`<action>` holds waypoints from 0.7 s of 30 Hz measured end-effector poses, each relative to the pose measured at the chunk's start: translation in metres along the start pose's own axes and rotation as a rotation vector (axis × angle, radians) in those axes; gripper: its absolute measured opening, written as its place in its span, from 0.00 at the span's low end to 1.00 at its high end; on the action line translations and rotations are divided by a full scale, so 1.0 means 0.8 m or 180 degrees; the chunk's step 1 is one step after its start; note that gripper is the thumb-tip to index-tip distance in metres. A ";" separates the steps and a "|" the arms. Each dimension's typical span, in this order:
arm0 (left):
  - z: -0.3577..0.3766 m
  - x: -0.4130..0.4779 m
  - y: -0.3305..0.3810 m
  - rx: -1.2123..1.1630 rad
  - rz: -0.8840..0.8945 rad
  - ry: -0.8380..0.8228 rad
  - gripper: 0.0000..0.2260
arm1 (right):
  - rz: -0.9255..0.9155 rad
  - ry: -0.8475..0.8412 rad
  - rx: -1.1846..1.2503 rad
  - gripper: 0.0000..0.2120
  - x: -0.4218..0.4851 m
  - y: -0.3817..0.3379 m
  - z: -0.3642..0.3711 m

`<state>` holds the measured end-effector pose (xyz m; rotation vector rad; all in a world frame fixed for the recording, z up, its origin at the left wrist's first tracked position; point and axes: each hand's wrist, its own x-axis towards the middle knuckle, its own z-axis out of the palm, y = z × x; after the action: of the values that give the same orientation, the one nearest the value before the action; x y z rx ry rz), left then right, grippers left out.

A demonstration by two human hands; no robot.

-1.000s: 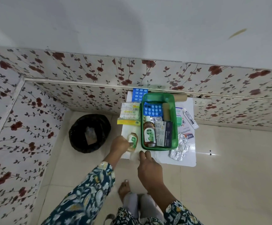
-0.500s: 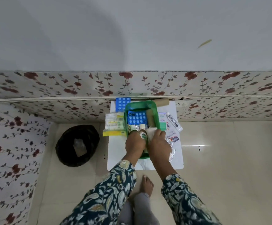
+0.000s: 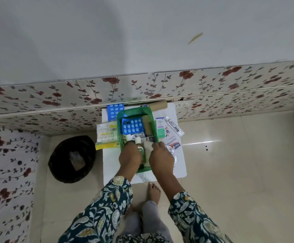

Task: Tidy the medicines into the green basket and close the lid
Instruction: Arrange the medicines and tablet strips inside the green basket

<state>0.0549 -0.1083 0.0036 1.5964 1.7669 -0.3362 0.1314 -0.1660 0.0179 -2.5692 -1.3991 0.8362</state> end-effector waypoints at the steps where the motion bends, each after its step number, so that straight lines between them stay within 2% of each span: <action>1: -0.005 -0.003 0.008 0.0232 0.0096 0.0122 0.13 | 0.0188 0.0197 0.0257 0.11 0.002 0.010 -0.006; 3: -0.010 -0.009 0.035 0.0715 0.0567 0.0479 0.13 | 0.0735 0.0410 0.0768 0.10 0.011 0.041 -0.012; 4: -0.008 -0.009 0.050 0.0912 0.0906 0.0649 0.13 | 0.1005 0.0313 0.0915 0.11 0.016 0.057 -0.009; 7: 0.013 -0.003 0.091 0.1440 0.1957 0.0747 0.13 | 0.1466 -0.0525 0.0716 0.23 0.028 0.091 0.015; 9: 0.034 0.011 0.104 0.1903 0.2270 0.0874 0.11 | 0.1600 -0.0763 0.0567 0.30 0.030 0.096 0.031; 11: 0.046 0.026 0.117 0.2236 0.2276 0.0965 0.11 | 0.1626 -0.0680 0.0517 0.33 0.033 0.099 0.044; 15: 0.075 0.056 0.135 0.2390 0.1740 0.0572 0.23 | 0.1714 -0.0584 0.0721 0.33 0.040 0.104 0.053; 17: 0.081 0.063 0.142 0.2310 0.1554 0.0574 0.26 | 0.1687 -0.0582 0.0883 0.29 0.041 0.111 0.055; 21: 0.083 0.070 0.151 0.2071 0.1559 0.0689 0.28 | 0.1459 -0.0396 0.1279 0.15 0.038 0.128 0.051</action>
<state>0.1926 -0.0835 -0.0478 2.5405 1.4105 -0.5488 0.1999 -0.2073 -0.0633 -2.5656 -0.5710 1.2098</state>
